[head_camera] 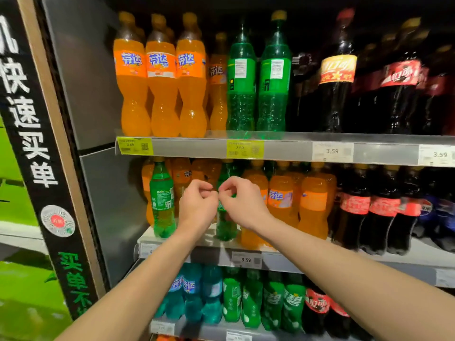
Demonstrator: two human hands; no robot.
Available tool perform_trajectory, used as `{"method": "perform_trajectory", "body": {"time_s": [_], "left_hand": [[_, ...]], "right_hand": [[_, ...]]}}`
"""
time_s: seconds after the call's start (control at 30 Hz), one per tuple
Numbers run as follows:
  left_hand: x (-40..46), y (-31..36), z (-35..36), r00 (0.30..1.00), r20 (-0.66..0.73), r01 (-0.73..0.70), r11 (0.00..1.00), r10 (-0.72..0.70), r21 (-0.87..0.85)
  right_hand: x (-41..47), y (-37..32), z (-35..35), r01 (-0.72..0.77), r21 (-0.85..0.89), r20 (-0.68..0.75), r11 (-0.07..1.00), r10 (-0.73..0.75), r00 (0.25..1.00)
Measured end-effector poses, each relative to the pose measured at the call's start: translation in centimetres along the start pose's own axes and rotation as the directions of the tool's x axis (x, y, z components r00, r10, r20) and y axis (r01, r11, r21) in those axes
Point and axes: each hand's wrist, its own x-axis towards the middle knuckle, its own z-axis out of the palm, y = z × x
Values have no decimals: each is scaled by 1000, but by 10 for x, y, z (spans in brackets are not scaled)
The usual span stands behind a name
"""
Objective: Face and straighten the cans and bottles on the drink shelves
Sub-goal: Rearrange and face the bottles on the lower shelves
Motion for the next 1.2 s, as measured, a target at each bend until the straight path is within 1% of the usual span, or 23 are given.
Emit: {"method": "perform_trajectory", "body": {"time_s": [0.07,0.1,0.17,0.2,0.23,0.3,0.4,0.47,0.57,0.7,0.77,0.83,0.97,1.0,1.03,1.07,1.1,1.13,1.2], "left_hand": [[10,-13,-12,995,-102,13,998,-7,62],[16,-22,-18,984,-179,47,993,-27,108],[25,-36,-30,937,-335,156,975,-96,158],[29,-43,-34,916,-378,210,964,-136,163],[35,-53,-38,899,-399,264,949,-178,171],[46,-72,-41,881,-393,356,916,-262,187],[58,-96,-37,878,-334,421,887,-344,193],[60,-107,-30,892,-296,403,897,-341,182],[61,-112,-25,922,-272,333,923,-276,192],[61,-110,-11,964,-189,231,946,-189,230],[60,-108,-2,972,-149,210,953,-181,218],[59,-106,7,977,-107,202,960,-184,192],[56,-98,15,981,27,188,971,-194,148],[52,-93,15,978,29,198,966,-206,167],[47,-86,16,979,-7,200,959,-202,203],[43,-80,16,983,-70,181,953,-169,243],[39,-72,16,987,-121,137,954,-107,267],[33,-62,17,989,-143,67,963,-30,263],[23,-42,23,993,-99,-48,981,67,190]], "right_hand": [[7,-7,23,-29,54,47,998,26,999],[11,-11,34,-48,82,65,996,43,997],[18,-14,51,-77,117,93,990,67,993],[20,-14,58,-89,127,103,988,76,992],[23,-14,66,-98,134,113,986,83,990],[26,-13,77,-113,143,133,983,94,987],[29,-6,86,-149,177,191,973,114,975],[31,2,86,-170,186,204,968,132,970],[33,15,80,-173,181,187,968,139,973],[33,24,77,-168,169,169,971,139,976],[32,25,77,-178,199,188,964,140,972],[30,25,72,-181,192,177,965,148,973],[28,29,58,-215,212,169,953,181,969],[27,29,53,-215,218,171,952,180,969],[26,29,48,-215,227,171,950,178,969],[24,29,43,-213,237,170,948,175,970],[23,28,38,-207,242,160,948,172,972],[21,27,32,-194,240,136,951,165,977],[17,27,20,-152,215,40,965,147,988]]}}
